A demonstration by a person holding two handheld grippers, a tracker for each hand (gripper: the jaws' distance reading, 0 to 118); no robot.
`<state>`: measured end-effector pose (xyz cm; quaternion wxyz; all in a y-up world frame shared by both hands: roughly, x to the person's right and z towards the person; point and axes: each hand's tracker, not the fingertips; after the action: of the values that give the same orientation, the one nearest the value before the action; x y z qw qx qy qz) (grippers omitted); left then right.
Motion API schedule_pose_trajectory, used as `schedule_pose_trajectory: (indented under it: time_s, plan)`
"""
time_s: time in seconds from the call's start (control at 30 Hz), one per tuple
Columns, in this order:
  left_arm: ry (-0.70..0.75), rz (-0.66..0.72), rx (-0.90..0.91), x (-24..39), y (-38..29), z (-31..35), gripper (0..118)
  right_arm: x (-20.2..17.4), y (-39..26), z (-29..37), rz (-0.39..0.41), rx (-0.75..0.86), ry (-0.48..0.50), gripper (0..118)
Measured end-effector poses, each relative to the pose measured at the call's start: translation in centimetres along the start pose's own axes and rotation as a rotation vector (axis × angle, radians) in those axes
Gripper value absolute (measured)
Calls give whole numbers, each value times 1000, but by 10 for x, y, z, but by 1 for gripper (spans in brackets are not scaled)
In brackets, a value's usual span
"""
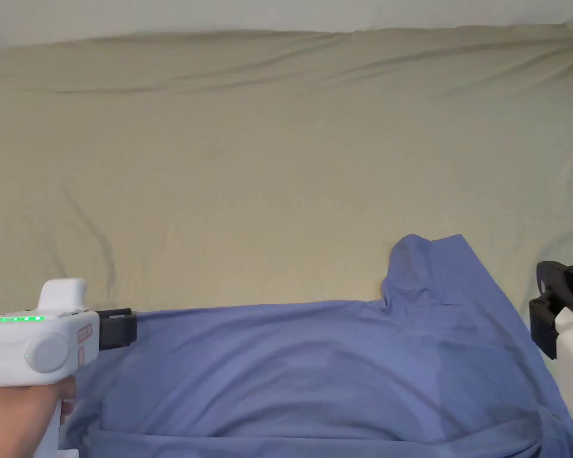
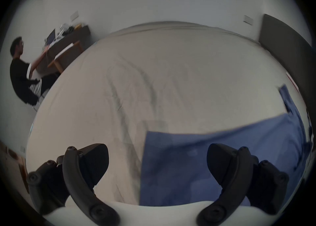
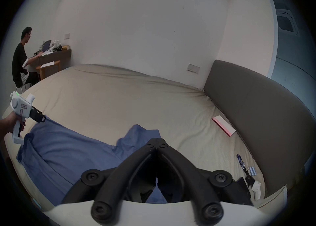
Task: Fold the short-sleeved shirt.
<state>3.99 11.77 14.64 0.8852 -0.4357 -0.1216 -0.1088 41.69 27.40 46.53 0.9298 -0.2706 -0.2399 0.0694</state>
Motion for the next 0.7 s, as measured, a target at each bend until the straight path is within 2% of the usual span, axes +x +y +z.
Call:
schedule_pose_trajectory:
  time_s: [0.07, 0.1, 0.13, 0.2, 0.23, 0.27, 0.33, 0.37, 0.4, 0.47, 0.5, 0.53, 0.57, 0.6, 0.67, 0.7]
  plan:
    - [10, 6, -21, -2, 3, -15, 105, 2, 0, -4, -11, -22, -3, 2]
    - [7, 5, -31, 1, 2, -15, 92, 4, 0, -7, -15, -32, -8, 2]
    - [5, 0, -46, 4, 1, -20, 87, 5, 0, -10, -15, -39, -12, 2]
    - [-10, 12, -49, 9, -3, -19, 84, 6, 0, -14, -16, -53, -14, 2]
    - [-8, 22, -45, 8, -2, -14, 75, 8, 1, -16, -19, -60, -12, 2]
    - [-51, 31, -60, 10, -1, -9, 60, 9, 2, -19, -25, -68, -9, 2]
    - [-46, -51, -30, 23, 1, 3, 2, 10, 5, -24, -33, -77, -6, 2]
    - [-6, -125, -14, 24, 2, 8, 2, 10, 7, -27, -35, -80, -6, 2]
    - [-26, -168, -7, 32, 1, 13, 2, 11, 9, -31, -35, -83, -4, 2]
    - [-4, -207, 27, 36, 3, 30, 2, 14, 14, -40, -35, -93, 13, 2]
    - [-13, -188, 77, 34, 4, 35, 2, 15, 17, -46, -37, -104, 20, 9]
    - [-4, -191, 101, 35, 6, 46, 2, 17, 19, -54, -46, -128, 35, 27]
    - [-10, -197, 126, 36, 8, 58, 2, 21, 20, -63, -64, -166, 61, 57]
    - [-5, -201, 151, 37, 9, 69, 2, 25, 21, -73, -82, -202, 82, 57]
    - [8, -210, 192, 35, 9, 85, 2, 31, 15, -102, -100, -308, 134, 81]
    - [8, -208, 204, 35, 9, 96, 2, 34, 9, -120, -112, -353, 137, 107]
